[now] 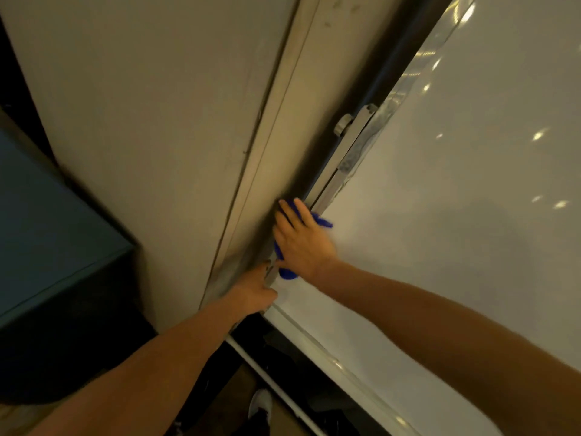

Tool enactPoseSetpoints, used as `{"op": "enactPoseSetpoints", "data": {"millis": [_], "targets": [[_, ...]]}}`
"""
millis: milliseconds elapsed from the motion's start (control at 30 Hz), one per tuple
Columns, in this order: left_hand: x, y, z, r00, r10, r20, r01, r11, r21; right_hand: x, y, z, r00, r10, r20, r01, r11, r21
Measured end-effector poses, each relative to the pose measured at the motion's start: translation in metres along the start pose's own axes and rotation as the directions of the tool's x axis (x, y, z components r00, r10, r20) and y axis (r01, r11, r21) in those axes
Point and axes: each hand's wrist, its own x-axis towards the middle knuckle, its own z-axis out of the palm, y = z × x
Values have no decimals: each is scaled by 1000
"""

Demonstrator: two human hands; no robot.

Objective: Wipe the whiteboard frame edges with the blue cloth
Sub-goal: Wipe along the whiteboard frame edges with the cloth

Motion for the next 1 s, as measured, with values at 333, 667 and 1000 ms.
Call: {"op": "enactPoseSetpoints", "data": {"millis": [333, 667, 1000], "targets": [[-17, 50, 11, 958, 243, -150, -250, 968, -29, -31, 18, -6, 994, -10, -112, 11, 1000, 10], [-46, 189, -46, 550, 667, -503, -673, 711, 206, -40, 187, -98, 658, 420, -626, -357, 905, 232], [-47, 239, -56, 420, 732, -537, -548, 676, 493, -5, 208, -110, 669, 532, -519, -511, 836, 198]]}}
